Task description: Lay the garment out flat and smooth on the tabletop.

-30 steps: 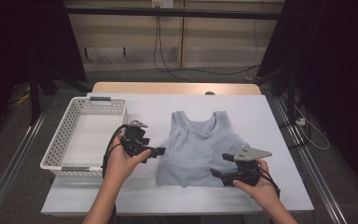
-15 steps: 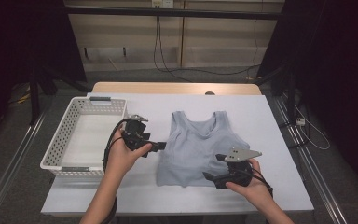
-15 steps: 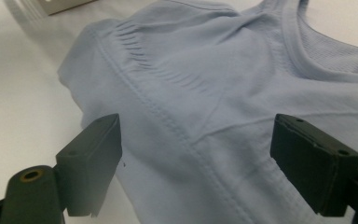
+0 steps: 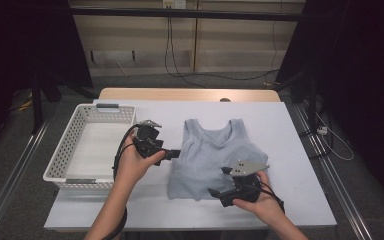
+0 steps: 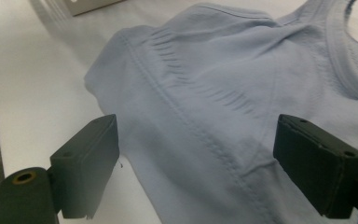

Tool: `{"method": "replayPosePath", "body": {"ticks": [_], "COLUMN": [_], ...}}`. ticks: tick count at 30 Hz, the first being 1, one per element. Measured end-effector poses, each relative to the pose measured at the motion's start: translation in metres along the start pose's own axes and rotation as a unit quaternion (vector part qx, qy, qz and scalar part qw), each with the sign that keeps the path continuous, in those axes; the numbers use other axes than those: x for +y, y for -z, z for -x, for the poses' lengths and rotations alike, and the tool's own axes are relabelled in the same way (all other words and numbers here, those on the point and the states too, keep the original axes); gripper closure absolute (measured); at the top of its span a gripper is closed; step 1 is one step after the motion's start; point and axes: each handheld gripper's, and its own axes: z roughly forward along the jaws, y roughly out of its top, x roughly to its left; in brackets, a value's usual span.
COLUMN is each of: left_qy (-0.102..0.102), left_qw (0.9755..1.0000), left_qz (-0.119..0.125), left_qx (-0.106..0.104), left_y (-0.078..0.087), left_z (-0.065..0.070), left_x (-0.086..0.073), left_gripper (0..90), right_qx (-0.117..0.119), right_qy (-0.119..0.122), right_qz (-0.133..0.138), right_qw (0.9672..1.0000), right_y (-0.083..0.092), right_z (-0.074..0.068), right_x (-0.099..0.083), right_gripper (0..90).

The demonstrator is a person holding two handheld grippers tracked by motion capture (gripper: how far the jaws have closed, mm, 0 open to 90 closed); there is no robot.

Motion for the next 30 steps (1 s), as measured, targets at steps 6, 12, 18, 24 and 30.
{"method": "replayPosePath", "body": {"ticks": [6, 12, 18, 24, 30], "left_qy": [-0.001, 0.006, 0.007, 0.007, 0.010], "left_qw": [1.0000, 1.0000, 0.9999, 0.9999, 0.9998], "left_qz": [0.003, 0.003, 0.004, 0.005, 0.007], "left_qx": [0.002, 0.007, 0.008, 0.008, 0.012], "left_y": [0.001, 0.001, -0.001, 0.001, 0.005], "left_z": [-0.002, -0.006, -0.007, -0.006, -0.007], "left_x": [0.004, 0.006, 0.007, 0.007, 0.005], "left_gripper": [17.3, 17.4, 17.3, 17.3, 17.3], "right_qx": [0.015, 0.025, 0.043, 0.059, 0.074], "right_qy": [0.004, 0.012, 0.029, 0.047, 0.076], "right_qz": [-0.001, -0.002, 0.001, 0.004, 0.004], "right_qw": [0.9999, 0.9996, 0.9986, 0.9972, 0.9943], "right_y": [-0.007, -0.015, -0.026, -0.037, -0.046], "right_z": [-0.006, -0.012, -0.022, -0.030, -0.041], "right_x": [0.003, 0.011, 0.019, 0.024, 0.030], "right_gripper": [14.0, 14.3, 16.7, 26.2, 40.0]}}
